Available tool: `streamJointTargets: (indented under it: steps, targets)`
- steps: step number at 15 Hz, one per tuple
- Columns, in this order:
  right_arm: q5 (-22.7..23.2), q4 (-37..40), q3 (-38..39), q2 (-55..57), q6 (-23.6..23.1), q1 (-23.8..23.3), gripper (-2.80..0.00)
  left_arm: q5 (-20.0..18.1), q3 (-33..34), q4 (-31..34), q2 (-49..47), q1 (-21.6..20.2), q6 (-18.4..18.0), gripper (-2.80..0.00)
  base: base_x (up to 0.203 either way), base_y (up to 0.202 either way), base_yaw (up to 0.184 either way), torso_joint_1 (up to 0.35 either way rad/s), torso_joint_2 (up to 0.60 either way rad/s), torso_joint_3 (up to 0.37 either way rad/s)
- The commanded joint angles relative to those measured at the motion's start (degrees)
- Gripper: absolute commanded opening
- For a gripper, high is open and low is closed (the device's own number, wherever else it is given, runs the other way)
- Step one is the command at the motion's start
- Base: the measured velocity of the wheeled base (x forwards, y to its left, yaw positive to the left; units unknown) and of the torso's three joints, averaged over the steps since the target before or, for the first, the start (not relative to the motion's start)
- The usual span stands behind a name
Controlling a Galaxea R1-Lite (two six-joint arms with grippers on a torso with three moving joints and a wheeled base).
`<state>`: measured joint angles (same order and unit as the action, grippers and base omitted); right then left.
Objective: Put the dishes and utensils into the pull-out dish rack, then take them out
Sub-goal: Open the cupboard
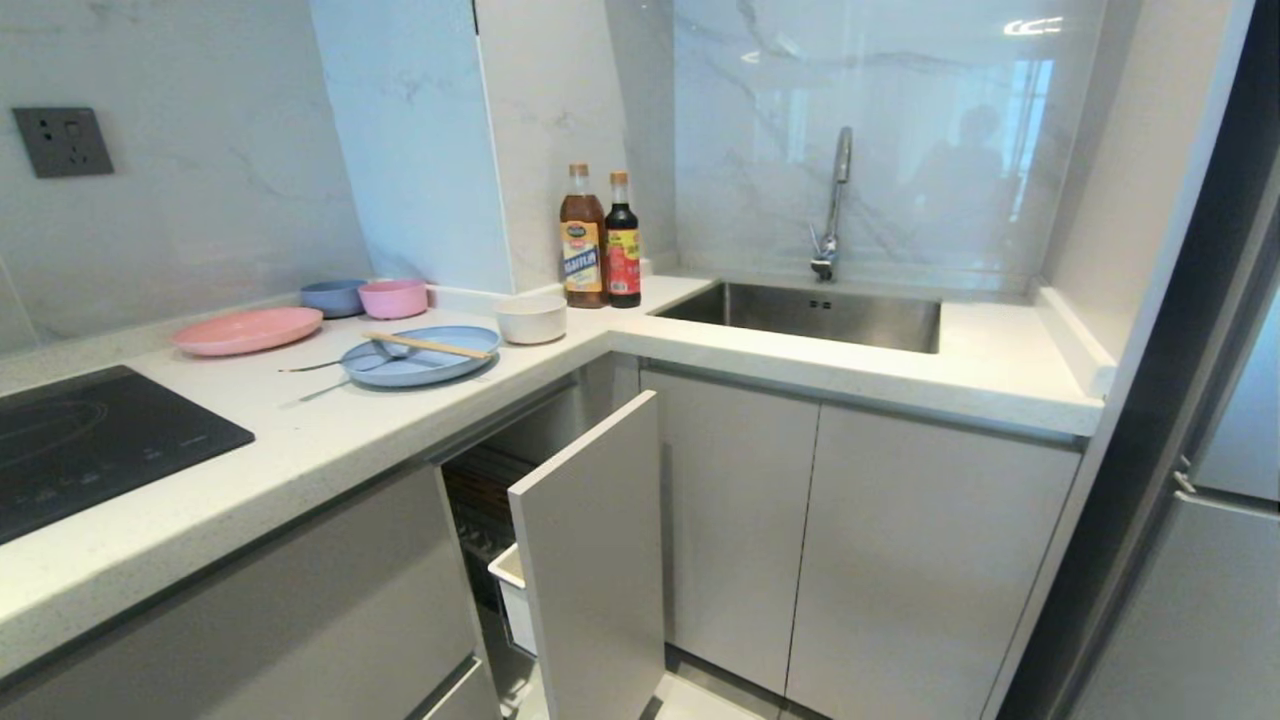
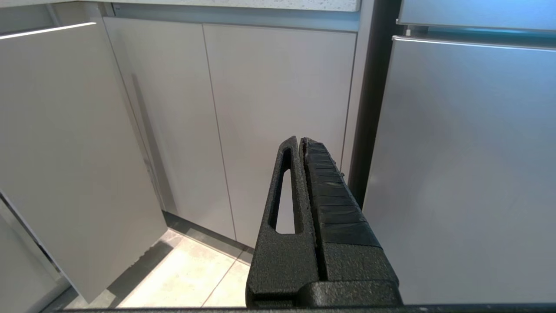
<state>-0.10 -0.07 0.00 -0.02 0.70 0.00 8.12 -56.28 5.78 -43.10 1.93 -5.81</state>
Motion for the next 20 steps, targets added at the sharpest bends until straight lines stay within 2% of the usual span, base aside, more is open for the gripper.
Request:
streamJointTargets:
  steps: [1, 4, 8, 11, 17, 20]
  targets:
    - [0.01, -0.01, 0.05, 0.02, 0.0, 0.0, -2.8, 0.13, -3.21, -2.12, -13.51, 0.38, -0.3, -2.8, 0.0, 0.0, 0.0, 0.0, 0.0, 0.0]
    - [0.01, -0.01, 0.09, 0.02, 0.0, 0.0, -2.8, -0.57, -9.77, -3.37, -25.85, 2.21, -1.33, -2.8, 0.0, 0.0, 0.0, 0.0, 0.0, 0.0]
    - [0.01, -0.01, 0.09, 0.02, 0.0, 0.0, -2.8, -1.09, -20.21, 4.75, -38.09, 10.73, -0.34, -2.8, 0.0, 0.0, 0.0, 0.0, 0.0, 0.0]
    - [0.01, -0.01, 0.08, 0.02, 0.0, 0.0, -2.8, -0.38, -22.29, 5.58, -45.96, 14.64, -0.44, -2.8, 0.0, 0.0, 0.0, 0.0, 0.0, 0.0]
    - [0.01, -0.01, 0.09, 0.02, 0.0, 0.0, -2.8, 1.1, -30.22, 6.7, -62.72, 15.77, -0.09, -2.8, 0.0, 0.0, 0.0, 0.0, 0.0, 0.0]
    - [0.01, -0.01, 0.09, 0.02, 0.0, 0.0, -2.8, 1.1, -36.24, 11.36, -69.18, 15.74, 0.12, -2.8, 0.0, 0.0, 0.0, 0.0, 0.0, 0.0]
